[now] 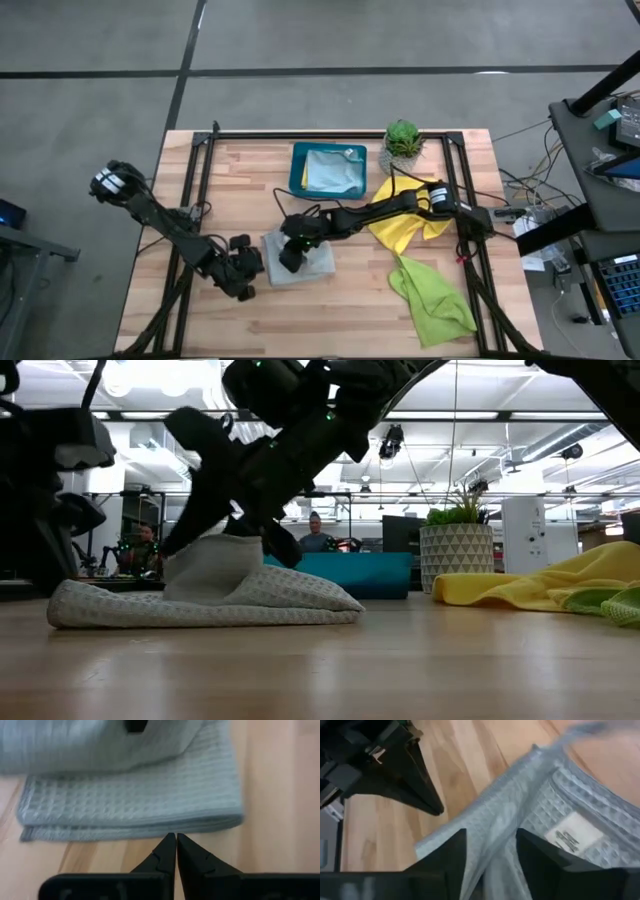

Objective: Fold microfiber towels
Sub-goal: Fold the grey microfiber cloth

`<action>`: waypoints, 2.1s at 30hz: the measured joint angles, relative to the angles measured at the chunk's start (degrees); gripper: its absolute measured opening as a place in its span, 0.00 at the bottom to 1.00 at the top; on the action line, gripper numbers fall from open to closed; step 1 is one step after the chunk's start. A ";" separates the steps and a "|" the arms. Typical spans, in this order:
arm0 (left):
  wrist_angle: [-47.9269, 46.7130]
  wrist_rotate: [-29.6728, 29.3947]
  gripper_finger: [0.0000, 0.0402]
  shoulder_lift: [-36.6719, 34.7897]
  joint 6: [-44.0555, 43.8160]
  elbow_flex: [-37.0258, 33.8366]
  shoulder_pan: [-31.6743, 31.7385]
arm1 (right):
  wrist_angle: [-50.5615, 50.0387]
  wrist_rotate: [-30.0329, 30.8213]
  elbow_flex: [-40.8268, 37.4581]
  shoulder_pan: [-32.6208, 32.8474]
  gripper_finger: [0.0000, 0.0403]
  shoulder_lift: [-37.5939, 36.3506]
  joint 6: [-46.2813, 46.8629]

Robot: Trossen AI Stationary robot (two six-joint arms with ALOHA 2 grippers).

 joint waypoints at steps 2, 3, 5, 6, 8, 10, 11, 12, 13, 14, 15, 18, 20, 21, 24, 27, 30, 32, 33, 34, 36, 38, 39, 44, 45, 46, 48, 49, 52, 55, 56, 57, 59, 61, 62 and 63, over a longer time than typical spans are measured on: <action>-0.10 0.98 0.00 -0.96 1.13 0.56 0.00 | 1.12 0.03 0.00 0.23 0.43 0.00 -0.63; -0.27 1.16 0.00 -1.53 1.52 0.85 0.00 | 1.72 -0.01 -0.02 0.33 0.45 0.00 -0.73; -1.22 1.78 0.00 -2.97 1.84 1.51 0.00 | 2.92 0.00 -0.02 0.50 0.48 0.00 -1.17; -1.91 2.36 0.00 -3.75 2.09 1.94 0.00 | 3.47 0.00 -0.02 0.53 0.49 0.00 -1.71; -3.97 2.70 0.00 -5.34 2.12 2.88 0.00 | 4.15 -0.17 -0.02 0.61 0.51 0.00 -2.51; -5.41 2.86 0.00 -6.78 2.07 3.77 0.00 | 4.39 -0.55 -0.04 0.90 0.52 0.00 -3.21; -5.51 2.86 0.00 -7.57 2.08 4.10 0.00 | 4.69 -0.95 -0.06 1.07 0.52 0.00 -4.17; -5.50 2.86 0.00 -8.40 2.17 4.42 0.00 | 5.15 -2.00 -0.07 1.31 0.52 0.00 -5.52; -5.40 2.84 0.00 -9.04 2.45 4.70 0.00 | 5.85 -3.04 -0.09 1.71 0.52 0.00 -6.63; -5.33 2.80 0.00 -9.49 2.59 4.95 0.00 | 6.68 -3.88 -0.07 2.22 0.52 0.00 -7.25; -5.34 2.67 0.00 -9.88 2.84 5.09 0.00 | 7.61 -4.44 -0.07 2.73 0.52 0.00 -7.86; -5.44 0.91 0.00 -10.79 3.04 5.30 0.00 | 10.14 -4.55 -0.09 4.37 0.51 0.00 -11.20; -5.51 -0.84 0.00 -10.92 3.05 5.30 0.00 | 9.81 -4.66 0.37 5.09 0.51 -0.19 -14.30; -5.59 -1.17 0.00 -10.92 3.00 5.30 0.00 | 8.69 -4.64 0.73 5.29 0.50 -0.36 -15.54; -5.58 -1.36 0.00 -10.72 2.65 5.39 0.02 | 5.51 -4.48 1.90 5.41 0.50 -1.63 -17.35; -5.38 -1.47 0.00 -10.72 2.51 5.82 0.02 | 2.53 -4.41 2.36 5.50 0.49 -3.20 -19.24; -5.18 -2.78 0.00 -10.72 2.55 6.28 0.02 | -2.71 -4.17 2.15 5.93 0.48 -4.75 -21.78; -4.34 -5.89 0.00 -10.58 2.59 6.28 0.04 | -7.33 -1.71 1.41 6.60 0.48 -6.42 -23.55; -3.69 -7.92 0.00 -10.33 2.68 6.27 0.08 | -9.83 0.96 0.99 6.97 0.48 -7.40 -24.38; -3.63 -9.79 0.00 -9.99 2.64 6.26 0.10 | -12.19 4.18 0.68 7.41 0.48 -8.42 -25.26; -3.31 -12.98 0.00 -8.77 2.88 6.26 0.31 | -17.42 10.75 -0.14 8.34 0.48 -10.40 -26.44; -1.25 -14.22 0.00 -6.97 4.25 6.26 1.02 | -21.23 15.41 -1.56 9.05 0.47 -12.19 -26.51; 0.15 -14.41 0.00 -5.95 4.96 6.26 1.62 | -22.13 16.90 -2.67 9.39 0.47 -13.17 -26.45; 9.04 -14.46 0.00 0.32 8.80 6.32 6.22 | -23.52 18.12 -9.13 10.22 0.47 -18.72 -25.87; 9.57 -14.38 0.00 1.38 8.76 6.52 7.27 | -23.49 18.10 -10.54 10.25 0.47 -19.89 -25.32; 9.50 -14.33 0.00 2.38 8.43 6.73 8.27 | -23.26 18.08 -11.94 10.23 0.47 -20.89 -24.85; 9.44 -12.97 0.00 4.23 7.20 7.52 10.16 | -22.91 18.18 -14.64 10.13 0.47 -22.62 -23.38; 9.49 -11.69 0.00 4.95 7.08 8.01 10.92 | -22.40 18.23 -16.01 10.08 0.47 -23.41 -22.80; 9.66 -7.84 0.00 6.43 7.11 9.46 11.98 | -18.32 18.33 -20.12 10.08 0.47 -25.66 -22.29; 9.63 -5.05 0.00 6.67 7.09 10.22 12.09 | -15.08 18.25 -23.55 10.12 0.47 -26.50 -21.85; 9.71 -4.09 0.00 6.65 7.07 10.41 12.09 | -14.25 18.25 -24.40 10.12 0.47 -26.60 -21.53; 9.75 -3.02 0.00 6.65 6.98 10.50 12.09 | -13.83 18.25 -25.20 10.05 0.48 -26.60 -21.33; 9.73 -1.47 0.00 6.65 5.41 10.50 12.09 | -12.91 18.27 -26.36 10.01 0.48 -26.60 -20.69; 9.76 -1.23 0.00 7.12 4.16 10.50 12.10 | -11.30 18.31 -27.46 9.99 0.48 -26.60 -20.12; 9.77 -1.23 0.00 7.61 4.10 10.50 12.11 | -10.64 18.27 -28.12 9.99 0.48 -26.60 -19.93; 9.62 -1.17 0.00 8.07 4.10 10.48 12.11 | -9.99 18.23 -28.72 10.01 0.48 -26.60 -19.89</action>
